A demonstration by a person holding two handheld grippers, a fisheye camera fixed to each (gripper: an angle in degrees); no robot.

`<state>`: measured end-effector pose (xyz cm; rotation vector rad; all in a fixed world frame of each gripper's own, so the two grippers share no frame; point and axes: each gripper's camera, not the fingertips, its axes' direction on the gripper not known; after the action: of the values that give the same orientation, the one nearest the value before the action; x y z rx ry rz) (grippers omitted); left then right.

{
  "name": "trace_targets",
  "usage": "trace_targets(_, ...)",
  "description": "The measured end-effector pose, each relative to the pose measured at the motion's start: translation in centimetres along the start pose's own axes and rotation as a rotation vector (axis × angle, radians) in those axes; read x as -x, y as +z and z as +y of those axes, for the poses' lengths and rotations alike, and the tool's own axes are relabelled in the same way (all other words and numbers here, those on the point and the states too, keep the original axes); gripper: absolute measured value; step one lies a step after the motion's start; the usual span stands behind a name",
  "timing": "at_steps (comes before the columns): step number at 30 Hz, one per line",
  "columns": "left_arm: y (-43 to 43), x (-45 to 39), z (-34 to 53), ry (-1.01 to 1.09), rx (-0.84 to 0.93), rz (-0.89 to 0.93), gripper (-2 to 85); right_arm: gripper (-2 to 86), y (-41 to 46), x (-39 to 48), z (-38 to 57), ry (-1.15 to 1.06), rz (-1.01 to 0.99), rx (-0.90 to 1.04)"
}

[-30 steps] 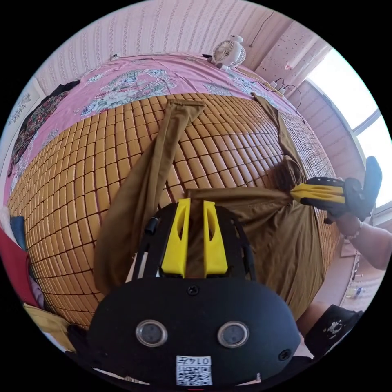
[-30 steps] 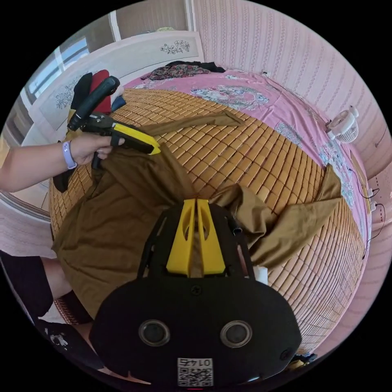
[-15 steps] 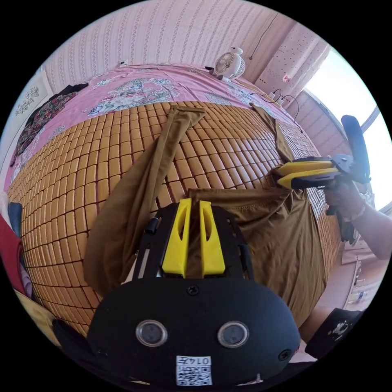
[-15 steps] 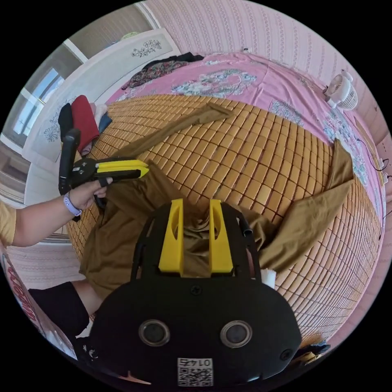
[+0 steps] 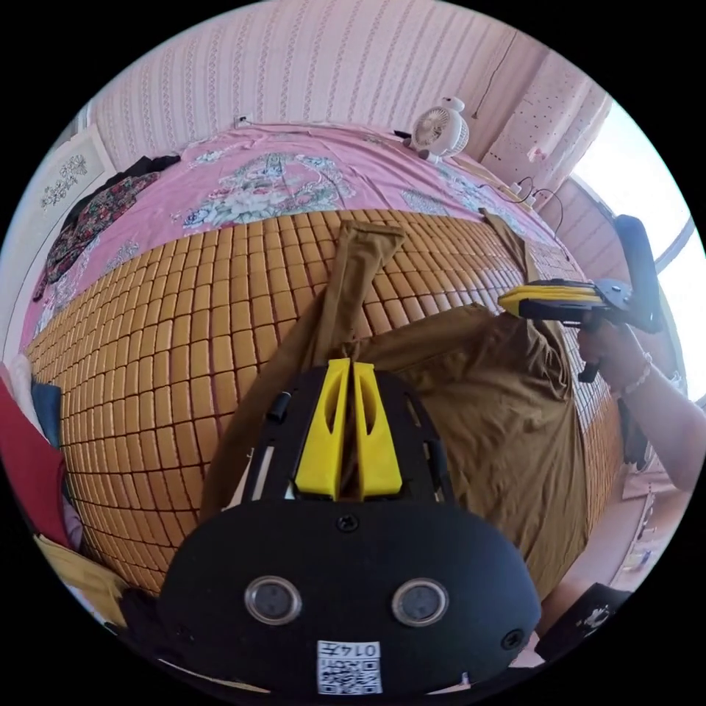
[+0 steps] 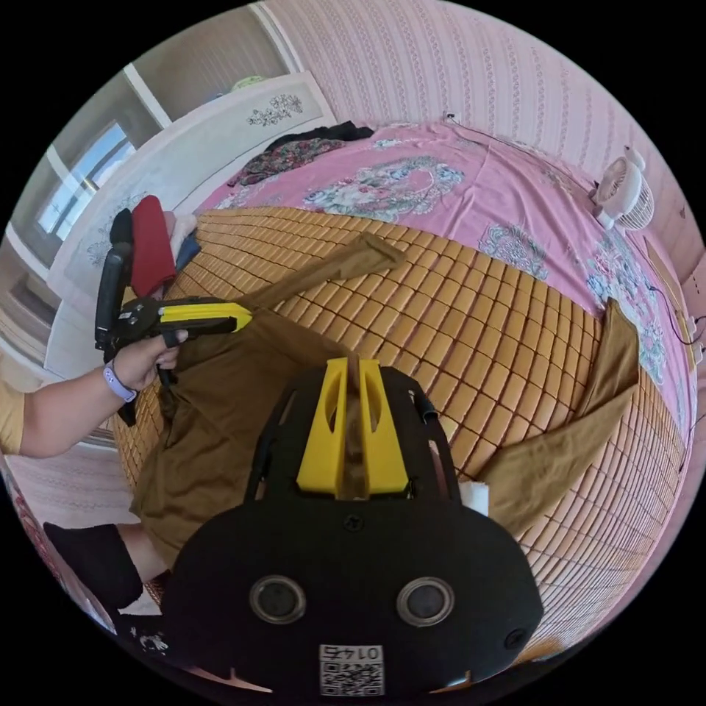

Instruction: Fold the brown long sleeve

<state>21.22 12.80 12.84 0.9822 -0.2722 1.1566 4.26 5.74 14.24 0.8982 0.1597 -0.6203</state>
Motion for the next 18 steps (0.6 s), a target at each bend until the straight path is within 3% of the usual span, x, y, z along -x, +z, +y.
trace_targets(5, 1.5, 0.9, 0.2, -0.096, 0.048, 0.037, -1.0, 4.9, -2.8, -4.2, 4.4, 0.204, 0.029, -0.075)
trace_targets(10, -1.8, -0.2, 0.7, -0.103, -0.111, -0.012, -1.0, 9.5, -6.8, -11.4, 10.3, 0.469, 0.285, -0.123)
trace_targets(13, -1.7, -3.3, 0.5, -0.017, -0.111, 0.024, -1.0, 10.6, -6.8, -14.2, 11.3, 0.553, 0.311, -0.124)
trace_targets(18, 3.0, -9.9, 0.2, 0.095, 0.012, 0.207, -1.0, 2.9, -4.7, -16.2, 11.2, 0.624, 0.262, -0.044)
